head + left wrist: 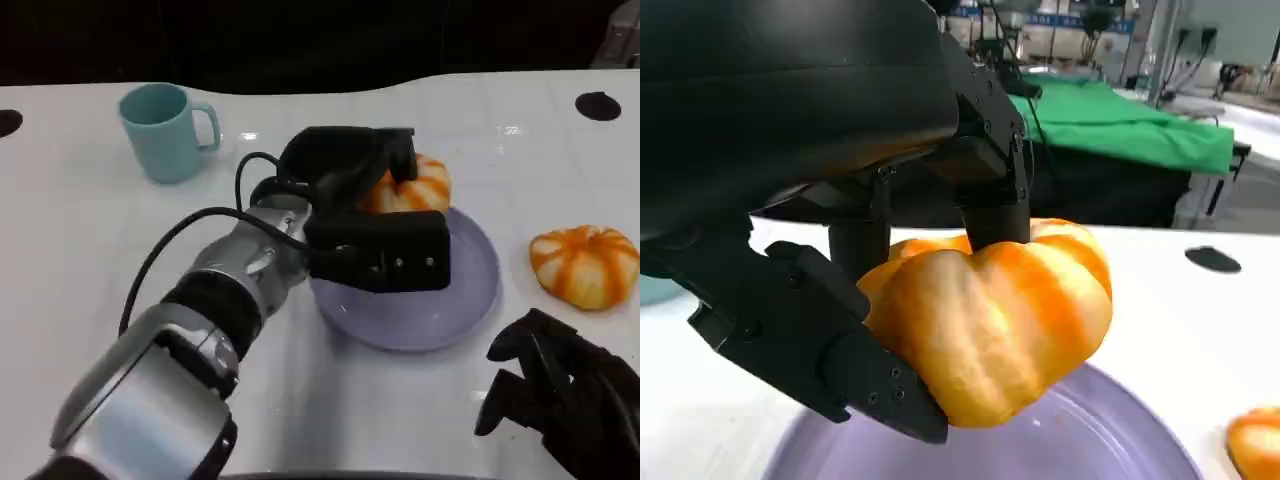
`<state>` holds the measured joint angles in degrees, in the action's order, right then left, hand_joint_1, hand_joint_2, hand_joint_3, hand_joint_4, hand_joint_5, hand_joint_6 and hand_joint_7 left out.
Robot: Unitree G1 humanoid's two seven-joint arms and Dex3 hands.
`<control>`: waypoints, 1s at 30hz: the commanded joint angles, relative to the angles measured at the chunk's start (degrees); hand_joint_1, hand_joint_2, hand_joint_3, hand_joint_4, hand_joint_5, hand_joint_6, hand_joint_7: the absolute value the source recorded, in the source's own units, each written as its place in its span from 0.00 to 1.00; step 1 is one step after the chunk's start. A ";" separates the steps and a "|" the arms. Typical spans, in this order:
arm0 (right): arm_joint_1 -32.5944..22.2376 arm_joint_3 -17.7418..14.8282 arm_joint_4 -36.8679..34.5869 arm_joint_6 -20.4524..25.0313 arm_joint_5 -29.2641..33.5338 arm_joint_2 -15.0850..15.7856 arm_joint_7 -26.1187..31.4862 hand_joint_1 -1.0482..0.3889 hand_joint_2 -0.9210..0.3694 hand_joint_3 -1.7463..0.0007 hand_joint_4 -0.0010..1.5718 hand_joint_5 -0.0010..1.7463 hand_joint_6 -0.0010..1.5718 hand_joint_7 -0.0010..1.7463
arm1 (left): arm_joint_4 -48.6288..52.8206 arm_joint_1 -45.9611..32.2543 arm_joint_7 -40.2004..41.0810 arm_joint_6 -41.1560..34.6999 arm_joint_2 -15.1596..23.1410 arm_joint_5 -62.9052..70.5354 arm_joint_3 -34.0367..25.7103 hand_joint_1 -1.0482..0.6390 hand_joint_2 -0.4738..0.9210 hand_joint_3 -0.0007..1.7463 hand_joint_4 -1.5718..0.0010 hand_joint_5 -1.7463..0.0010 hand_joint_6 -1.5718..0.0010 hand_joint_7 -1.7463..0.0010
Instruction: Grasp the bread from the table and place it into the plate.
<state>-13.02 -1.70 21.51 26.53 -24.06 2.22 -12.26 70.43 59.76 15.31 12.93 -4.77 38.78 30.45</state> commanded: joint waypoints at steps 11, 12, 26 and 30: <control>-0.85 -0.28 1.49 -0.44 -0.05 0.29 0.36 0.42 0.00 0.75 0.39 1.00 0.31 0.91 | 1.87 2.36 -4.51 -6.43 -3.42 0.18 1.35 0.43 1.00 0.09 0.55 0.15 0.46 0.82; -0.84 -0.20 1.55 -0.39 0.07 0.25 0.50 0.42 0.00 0.75 0.39 1.00 0.31 0.91 | 2.00 2.42 -5.07 -6.81 -3.67 0.07 1.40 0.43 1.00 0.08 0.55 0.14 0.46 0.83; -0.96 -0.04 2.00 -0.09 0.16 0.41 0.57 0.42 0.00 0.74 0.38 1.00 0.30 0.92 | 3.03 2.31 -14.08 -7.80 -4.25 -2.83 -0.03 0.38 1.00 0.10 0.76 0.63 0.68 0.98; -1.00 0.01 1.99 -0.30 0.28 0.56 0.35 0.42 0.00 0.74 0.38 1.00 0.30 0.92 | 3.17 2.74 -16.10 -9.51 -4.32 -1.56 1.41 0.27 1.00 0.12 0.88 0.88 0.84 1.00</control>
<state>-13.66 -1.42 22.81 26.51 -23.81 2.07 -11.92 73.19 60.55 0.73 4.49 -9.44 36.45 31.12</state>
